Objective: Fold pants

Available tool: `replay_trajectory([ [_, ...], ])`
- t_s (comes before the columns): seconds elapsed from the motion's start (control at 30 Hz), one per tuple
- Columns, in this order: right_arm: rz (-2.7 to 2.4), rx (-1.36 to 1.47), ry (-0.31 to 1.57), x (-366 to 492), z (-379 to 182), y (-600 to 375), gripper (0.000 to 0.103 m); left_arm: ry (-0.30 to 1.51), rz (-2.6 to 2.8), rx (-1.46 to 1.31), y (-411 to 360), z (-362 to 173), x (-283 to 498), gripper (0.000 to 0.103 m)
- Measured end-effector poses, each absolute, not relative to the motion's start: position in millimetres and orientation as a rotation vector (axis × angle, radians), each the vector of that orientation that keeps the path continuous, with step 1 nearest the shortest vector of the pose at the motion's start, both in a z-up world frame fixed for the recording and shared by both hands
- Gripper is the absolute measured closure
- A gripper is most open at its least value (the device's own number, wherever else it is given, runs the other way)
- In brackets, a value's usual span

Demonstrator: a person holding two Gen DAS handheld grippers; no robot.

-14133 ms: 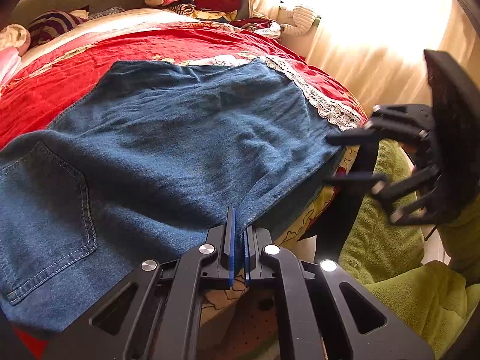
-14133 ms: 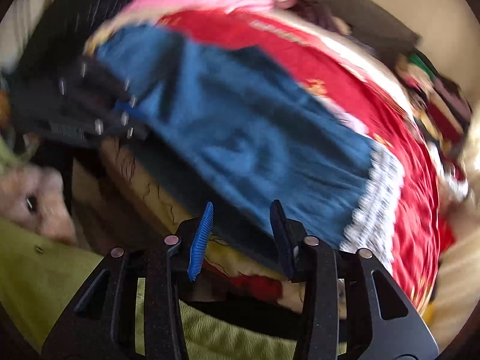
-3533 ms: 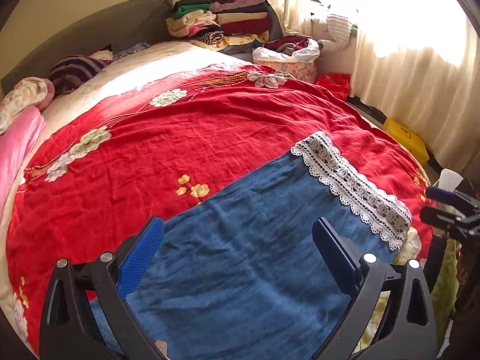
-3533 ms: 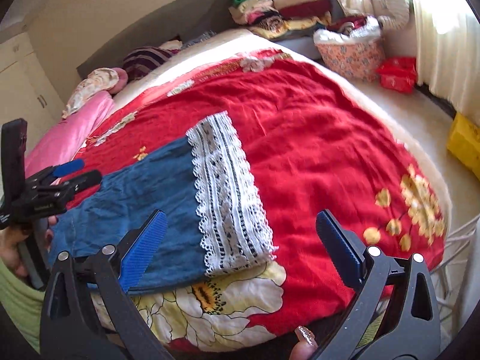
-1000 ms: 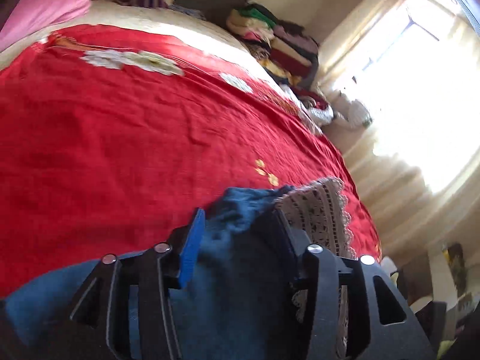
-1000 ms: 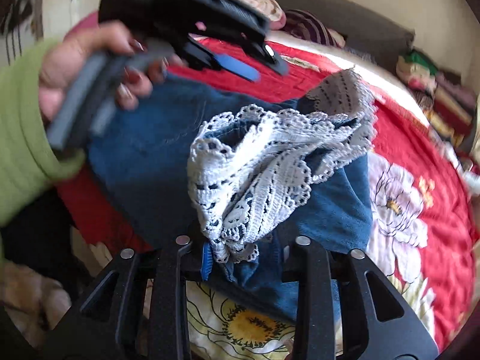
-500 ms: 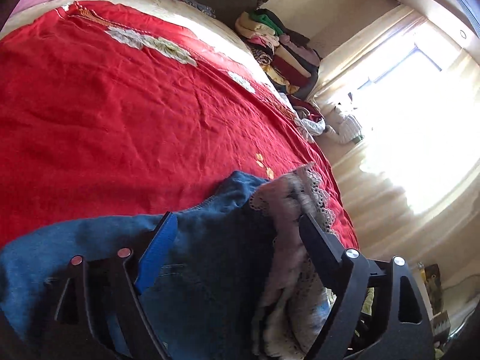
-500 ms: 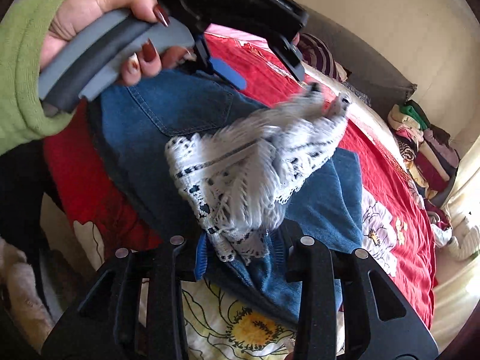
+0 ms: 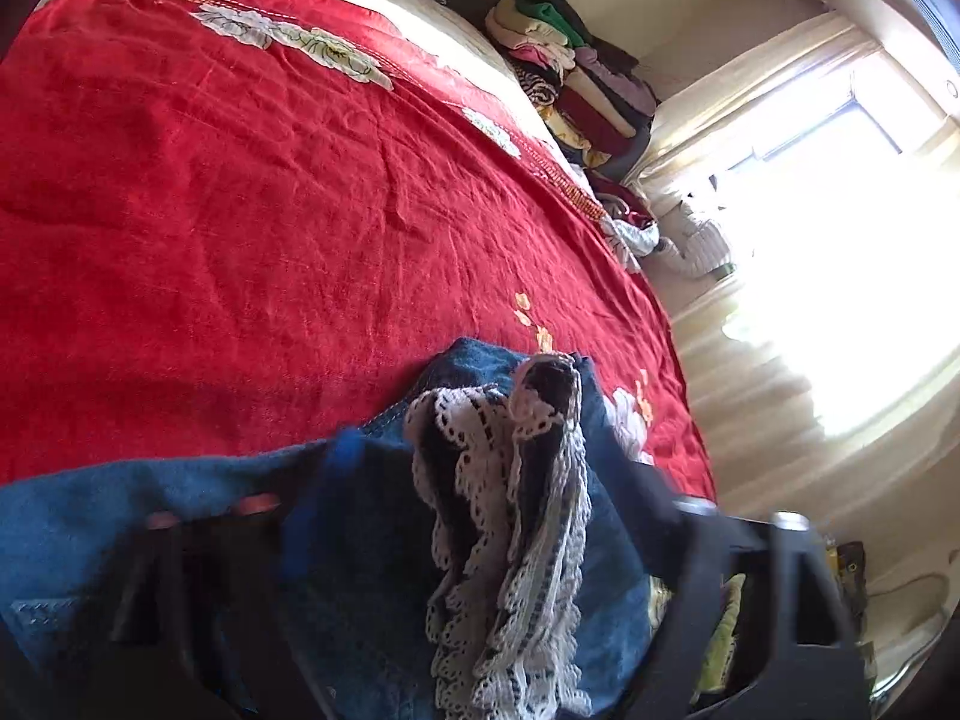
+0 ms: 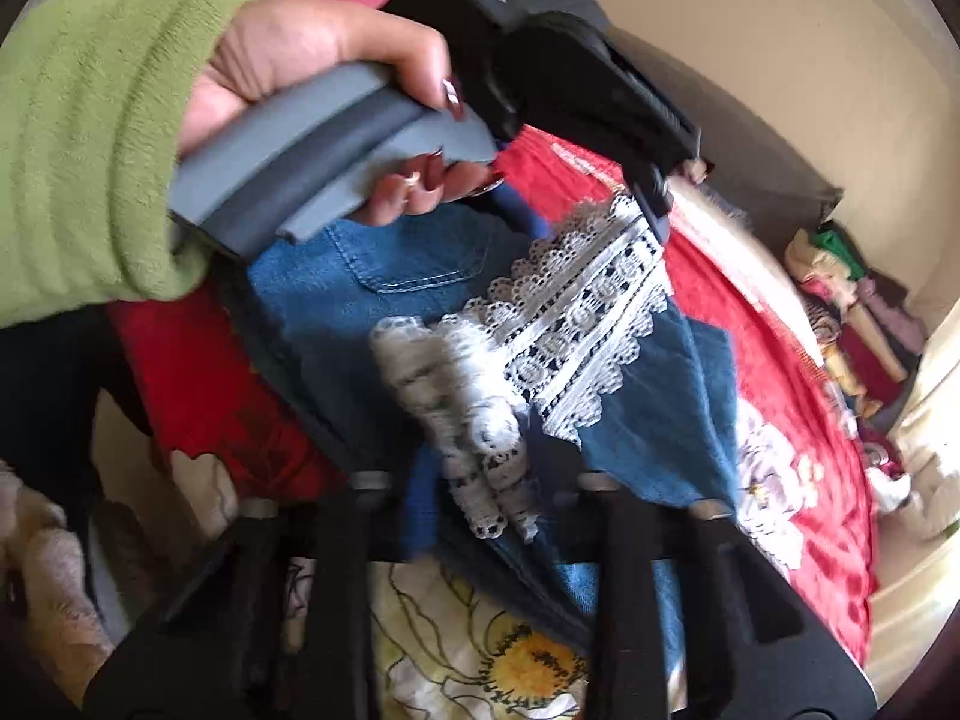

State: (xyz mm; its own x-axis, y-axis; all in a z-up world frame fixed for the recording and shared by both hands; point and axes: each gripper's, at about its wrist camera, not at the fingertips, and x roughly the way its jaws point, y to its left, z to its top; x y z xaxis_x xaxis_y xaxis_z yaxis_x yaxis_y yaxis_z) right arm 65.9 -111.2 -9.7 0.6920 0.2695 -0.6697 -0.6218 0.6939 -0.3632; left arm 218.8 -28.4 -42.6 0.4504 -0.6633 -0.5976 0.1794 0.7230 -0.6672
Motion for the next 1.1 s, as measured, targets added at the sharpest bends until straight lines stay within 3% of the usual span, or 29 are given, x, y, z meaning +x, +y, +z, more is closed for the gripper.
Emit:
replay_trajectory([
  [0.03, 0.542, -0.600, 0.621, 65, -8, -113, 0.092, 0.977, -0.577, -0.559, -33, -43, 221, 0.084],
  [0.07, 0.547, -0.588, 0.615, 65, -5, -115, 0.092, 0.978, -0.586, -0.545, -37, -42, 221, 0.085],
  [0.23, 0.639, -0.560, 0.541, 51, 14, -111, 0.092, 0.896, -0.600, -0.572, -19, -24, 206, 0.085],
  [0.37, 0.647, -0.613, 0.622, 61, -9, -99, 0.092, 0.938, -0.534, -0.557, -5, -42, 203, 0.084],
  [0.53, 0.675, -0.619, 0.642, 59, -14, -95, 0.083, 0.942, -0.499, -0.561, -1, -55, 201, 0.078],
  [0.6, 0.695, -0.583, 0.657, 59, -9, -99, 0.079, 0.936, -0.485, -0.534, -3, -50, 201, 0.070],
  [0.67, 0.722, -0.521, 0.665, 57, 3, -109, 0.064, 0.917, -0.479, -0.529, -1, -44, 198, 0.049],
  [0.7, 0.731, -0.465, 0.658, 56, 13, -118, 0.058, 0.902, -0.474, -0.521, 2, -39, 195, 0.046],
  [0.9, 0.629, -0.285, 0.671, 75, 42, -166, 0.058, 0.835, -0.437, -0.316, -6, -3, 154, 0.047],
  [1.0, 0.603, -0.222, 0.739, 87, 36, -183, 0.068, 0.810, -0.454, -0.216, -22, 5, 124, 0.049],
  [1.07, 0.592, -0.180, 0.810, 95, 26, -190, 0.068, 0.824, -0.502, -0.185, -37, 1, 107, 0.063],
  [1.1, 0.566, -0.174, 0.854, 100, 20, -192, 0.068, 0.839, -0.520, -0.168, -43, -3, 100, 0.064],
])
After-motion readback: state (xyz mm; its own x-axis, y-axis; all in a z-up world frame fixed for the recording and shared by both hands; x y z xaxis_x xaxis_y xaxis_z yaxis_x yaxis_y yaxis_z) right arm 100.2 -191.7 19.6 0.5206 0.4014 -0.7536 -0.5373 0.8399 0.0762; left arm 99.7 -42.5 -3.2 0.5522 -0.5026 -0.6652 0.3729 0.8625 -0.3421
